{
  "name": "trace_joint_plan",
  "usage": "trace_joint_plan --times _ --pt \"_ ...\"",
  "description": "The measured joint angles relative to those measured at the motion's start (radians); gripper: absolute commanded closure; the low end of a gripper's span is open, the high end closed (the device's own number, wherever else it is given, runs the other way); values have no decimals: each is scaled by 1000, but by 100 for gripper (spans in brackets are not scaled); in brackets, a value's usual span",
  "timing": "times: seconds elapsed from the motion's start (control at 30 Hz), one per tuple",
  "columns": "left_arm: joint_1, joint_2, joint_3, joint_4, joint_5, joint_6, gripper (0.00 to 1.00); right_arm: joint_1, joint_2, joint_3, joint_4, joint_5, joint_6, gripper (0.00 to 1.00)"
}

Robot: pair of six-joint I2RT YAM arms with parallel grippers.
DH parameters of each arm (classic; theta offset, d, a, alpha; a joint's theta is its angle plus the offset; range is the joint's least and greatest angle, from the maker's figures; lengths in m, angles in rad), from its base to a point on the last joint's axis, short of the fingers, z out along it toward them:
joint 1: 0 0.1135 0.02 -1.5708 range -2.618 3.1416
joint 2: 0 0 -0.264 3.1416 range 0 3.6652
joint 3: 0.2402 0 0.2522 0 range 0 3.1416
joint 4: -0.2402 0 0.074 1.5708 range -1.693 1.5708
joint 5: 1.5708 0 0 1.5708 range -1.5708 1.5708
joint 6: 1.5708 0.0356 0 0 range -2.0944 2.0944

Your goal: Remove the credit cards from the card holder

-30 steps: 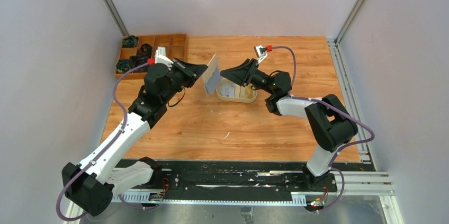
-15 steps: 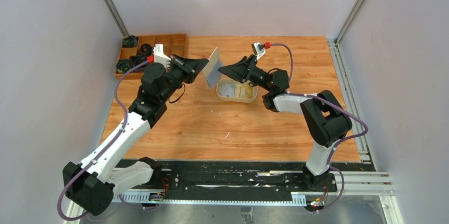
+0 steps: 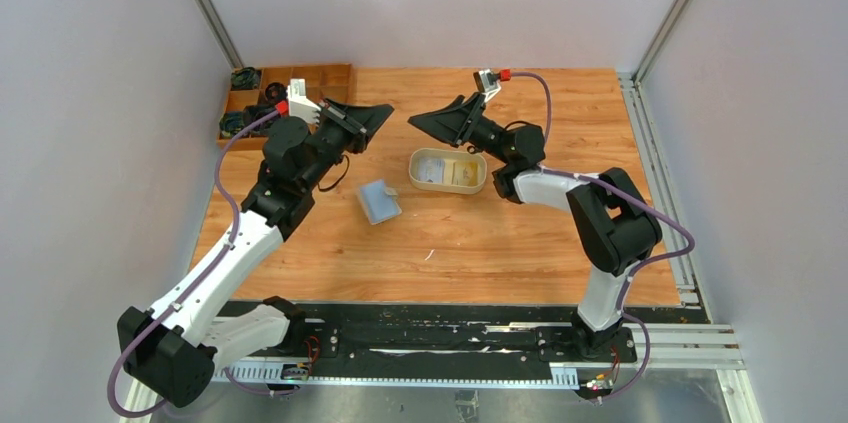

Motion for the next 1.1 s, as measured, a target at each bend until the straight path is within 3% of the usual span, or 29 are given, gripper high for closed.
trace_joint_plan --times 0.13,0.27,0.33,0.47,0.63,0.73,0.87,1.1 --pt "0 -2 12 -40 -11 21 100 0 2 3 0 -1 2 10" --pt "1 -23 82 -277 -101 124 100 -5 -3 -16 -9 -25 0 11" --pt "3 -24 138 -425 -167 182 92 -13 -24 -54 -48 -47 -19 11" --pt "18 -22 196 -702 -320 270 67 -18 -138 -128 -288 -75 -176 10" --pt "153 -35 56 -883 -377 317 57 2 -315 -132 -655 -64 -470 10" --pt "294 -26 -92 -904 -330 337 48 19 -362 -127 -790 -59 -593 10" --pt "345 17 -228 -906 -266 357 33 25 -360 -128 -908 -59 -673 9" --pt "420 10 -408 -763 -190 409 28 25 -354 -134 -970 -63 -718 9"
